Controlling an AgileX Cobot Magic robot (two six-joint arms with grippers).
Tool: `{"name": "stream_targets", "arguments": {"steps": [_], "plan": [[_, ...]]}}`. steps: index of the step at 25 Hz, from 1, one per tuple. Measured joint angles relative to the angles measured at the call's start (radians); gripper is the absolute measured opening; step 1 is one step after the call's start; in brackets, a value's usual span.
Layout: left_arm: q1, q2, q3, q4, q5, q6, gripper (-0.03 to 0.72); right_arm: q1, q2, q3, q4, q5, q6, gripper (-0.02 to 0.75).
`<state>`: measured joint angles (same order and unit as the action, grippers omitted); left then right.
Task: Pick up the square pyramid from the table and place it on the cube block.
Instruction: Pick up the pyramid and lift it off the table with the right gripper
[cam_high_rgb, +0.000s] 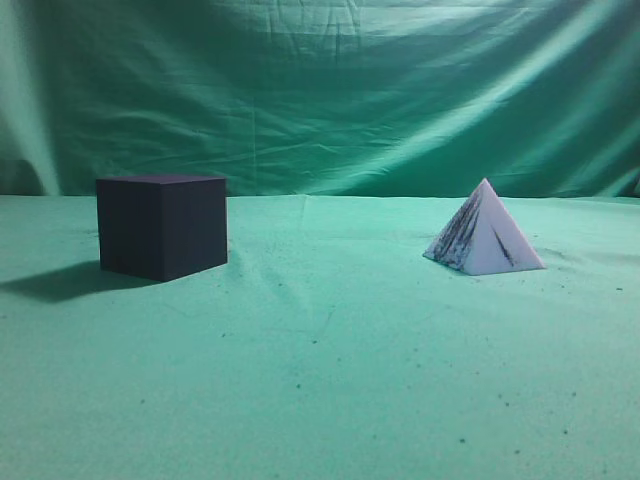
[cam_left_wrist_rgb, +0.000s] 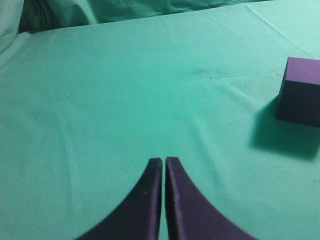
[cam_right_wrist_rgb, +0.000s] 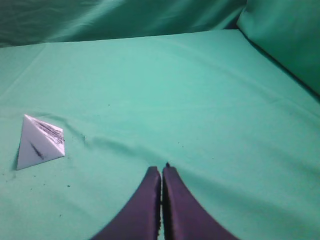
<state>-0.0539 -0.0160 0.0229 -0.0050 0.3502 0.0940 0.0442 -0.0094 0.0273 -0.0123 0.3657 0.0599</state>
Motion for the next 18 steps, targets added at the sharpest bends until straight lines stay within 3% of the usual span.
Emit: {"name": "stream_targets", "arguments": {"steps": [18], "plan": [[0.000, 0.000, 0.000, 0.000, 0.000, 0.000, 0.000, 0.000, 0.000, 0.000, 0.001, 0.000, -0.002, 0.000]]}}
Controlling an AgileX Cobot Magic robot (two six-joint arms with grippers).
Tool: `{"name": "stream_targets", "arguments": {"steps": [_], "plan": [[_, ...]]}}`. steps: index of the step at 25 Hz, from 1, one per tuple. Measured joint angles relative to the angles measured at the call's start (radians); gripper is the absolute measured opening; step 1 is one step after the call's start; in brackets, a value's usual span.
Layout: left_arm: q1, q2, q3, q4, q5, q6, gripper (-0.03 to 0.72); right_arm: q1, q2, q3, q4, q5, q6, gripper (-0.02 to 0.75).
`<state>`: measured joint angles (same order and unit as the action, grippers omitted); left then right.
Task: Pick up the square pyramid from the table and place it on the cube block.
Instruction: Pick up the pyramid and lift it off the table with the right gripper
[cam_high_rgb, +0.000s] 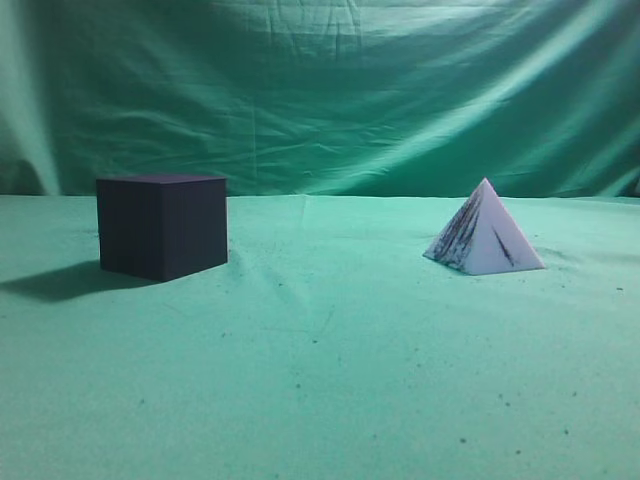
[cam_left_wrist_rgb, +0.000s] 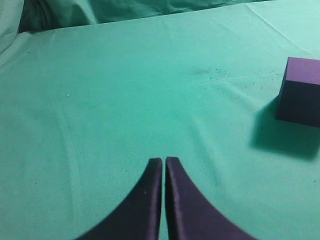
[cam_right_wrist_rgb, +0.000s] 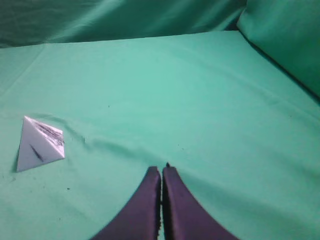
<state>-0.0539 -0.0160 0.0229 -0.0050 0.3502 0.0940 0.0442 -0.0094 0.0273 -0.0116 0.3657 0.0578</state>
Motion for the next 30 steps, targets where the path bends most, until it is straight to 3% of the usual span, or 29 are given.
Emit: {"name": "stream_targets", "arguments": {"steps": [4, 9, 11, 15, 23, 30], "plan": [[0.000, 0.000, 0.000, 0.000, 0.000, 0.000, 0.000, 0.000, 0.000, 0.002, 0.021, -0.086, 0.008, 0.000], [0.000, 0.000, 0.000, 0.000, 0.000, 0.000, 0.000, 0.000, 0.000, 0.002, 0.053, -0.446, 0.030, 0.000], [0.000, 0.000, 0.000, 0.000, 0.000, 0.000, 0.000, 0.000, 0.000, -0.015, 0.053, -0.489, 0.032, 0.000], [0.000, 0.000, 0.000, 0.000, 0.000, 0.000, 0.000, 0.000, 0.022, -0.190, 0.048, -0.279, -0.007, 0.000], [0.000, 0.000, 0.000, 0.000, 0.000, 0.000, 0.000, 0.012, 0.388, -0.475, 0.044, 0.344, -0.120, 0.000], [0.000, 0.000, 0.000, 0.000, 0.000, 0.000, 0.000, 0.142, 0.651, -0.643, 0.194, 0.532, -0.286, 0.000]]}}
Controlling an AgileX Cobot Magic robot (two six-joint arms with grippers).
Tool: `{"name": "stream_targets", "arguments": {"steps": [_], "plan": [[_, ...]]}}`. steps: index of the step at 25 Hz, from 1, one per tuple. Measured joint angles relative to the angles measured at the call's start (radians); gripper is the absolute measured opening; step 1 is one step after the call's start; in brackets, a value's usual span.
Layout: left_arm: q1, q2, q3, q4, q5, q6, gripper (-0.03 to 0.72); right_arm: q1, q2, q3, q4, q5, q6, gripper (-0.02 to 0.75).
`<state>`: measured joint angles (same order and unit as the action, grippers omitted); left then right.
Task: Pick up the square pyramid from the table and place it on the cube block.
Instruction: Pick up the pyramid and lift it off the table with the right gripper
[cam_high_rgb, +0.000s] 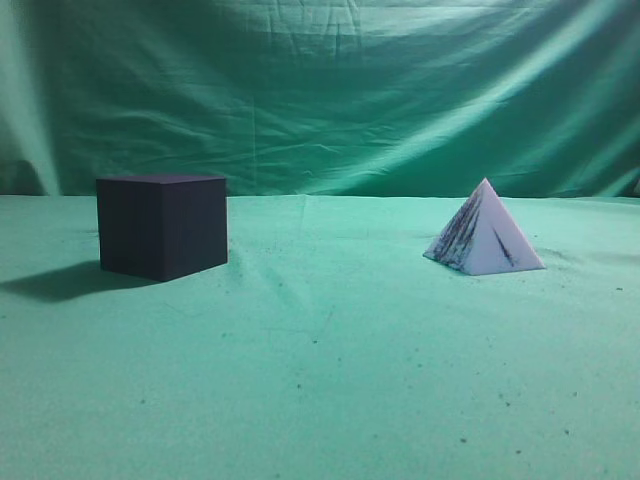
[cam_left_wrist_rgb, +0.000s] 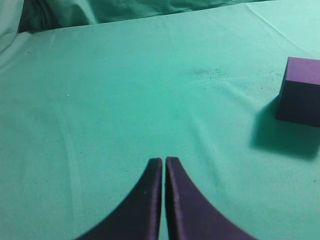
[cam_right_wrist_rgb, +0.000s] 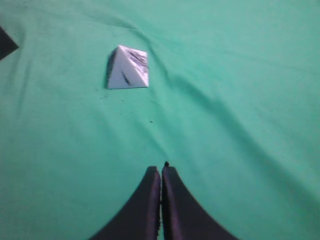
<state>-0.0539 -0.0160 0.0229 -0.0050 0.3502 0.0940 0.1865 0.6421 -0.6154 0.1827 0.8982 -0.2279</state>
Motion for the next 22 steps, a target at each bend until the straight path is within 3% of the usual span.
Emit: {"name": "stream_targets", "arguments": {"steps": [8, 17, 18, 19, 22], "plan": [[0.000, 0.000, 0.000, 0.000, 0.000, 0.000, 0.000, 0.176, 0.309, -0.152, 0.012, -0.040, -0.020, 0.000], [0.000, 0.000, 0.000, 0.000, 0.000, 0.000, 0.000, 0.285, 0.701, -0.329, 0.004, -0.094, -0.038, 0.000], [0.000, 0.000, 0.000, 0.000, 0.000, 0.000, 0.000, 0.295, 0.736, -0.346, 0.004, -0.108, -0.051, 0.048], [0.000, 0.000, 0.000, 0.000, 0.000, 0.000, 0.000, 0.306, 0.762, -0.359, 0.004, -0.124, -0.066, 0.048], [0.000, 0.000, 0.000, 0.000, 0.000, 0.000, 0.000, 0.316, 0.838, -0.391, 0.001, -0.172, -0.099, 0.221]]}}
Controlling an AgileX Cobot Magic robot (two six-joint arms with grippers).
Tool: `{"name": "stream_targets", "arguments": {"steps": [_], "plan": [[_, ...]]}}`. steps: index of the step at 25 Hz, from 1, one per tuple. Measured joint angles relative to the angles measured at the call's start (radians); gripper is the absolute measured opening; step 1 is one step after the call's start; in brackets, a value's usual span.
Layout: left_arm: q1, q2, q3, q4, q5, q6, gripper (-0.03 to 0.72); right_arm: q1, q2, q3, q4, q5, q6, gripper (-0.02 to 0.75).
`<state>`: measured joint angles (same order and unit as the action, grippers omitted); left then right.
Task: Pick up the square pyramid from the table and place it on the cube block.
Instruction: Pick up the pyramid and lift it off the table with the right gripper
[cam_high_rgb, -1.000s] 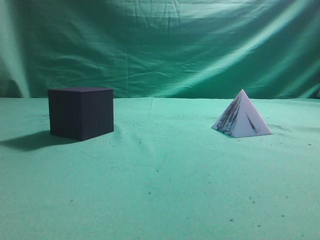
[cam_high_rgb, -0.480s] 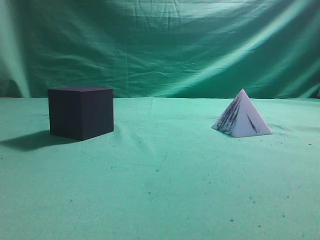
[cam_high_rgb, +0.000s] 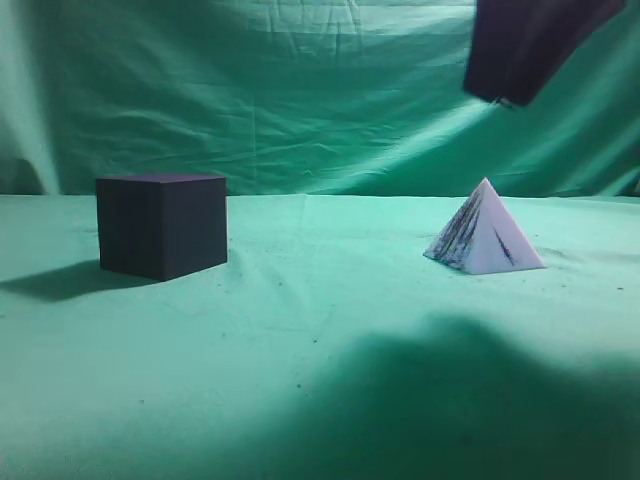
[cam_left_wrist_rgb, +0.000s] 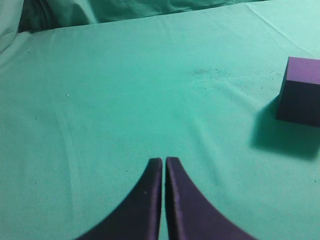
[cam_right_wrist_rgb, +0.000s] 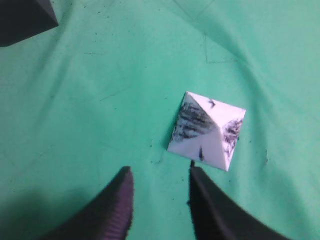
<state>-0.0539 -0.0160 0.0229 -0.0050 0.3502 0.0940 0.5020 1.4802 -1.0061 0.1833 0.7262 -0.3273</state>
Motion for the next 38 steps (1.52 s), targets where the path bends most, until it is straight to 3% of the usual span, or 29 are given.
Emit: {"name": "stream_targets", "arguments": {"steps": [5, 7, 15, 19, 28, 30, 38], "plan": [[0.000, 0.000, 0.000, 0.000, 0.000, 0.000, 0.000, 0.002, 0.081, -0.010, -0.021, -0.060, 0.007, 0.596], [0.000, 0.000, 0.000, 0.000, 0.000, 0.000, 0.000, 0.002, 0.102, -0.010, -0.025, -0.064, 0.036, 0.657], [0.000, 0.000, 0.000, 0.000, 0.000, 0.000, 0.000, -0.031, 0.168, -0.012, -0.030, -0.098, 0.161, 0.646], [0.000, 0.000, 0.000, 0.000, 0.000, 0.000, 0.000, -0.070, 0.203, -0.014, -0.030, -0.133, 0.169, 0.646], [0.000, 0.000, 0.000, 0.000, 0.000, 0.000, 0.000, -0.071, 0.310, -0.016, -0.020, -0.239, 0.139, 0.646], [0.000, 0.000, 0.000, 0.000, 0.000, 0.000, 0.000, -0.071, 0.323, -0.017, -0.020, -0.248, 0.118, 0.557], [0.000, 0.000, 0.000, 0.000, 0.000, 0.000, 0.000, -0.071, 0.366, -0.026, -0.015, -0.260, 0.101, 0.539]]}}
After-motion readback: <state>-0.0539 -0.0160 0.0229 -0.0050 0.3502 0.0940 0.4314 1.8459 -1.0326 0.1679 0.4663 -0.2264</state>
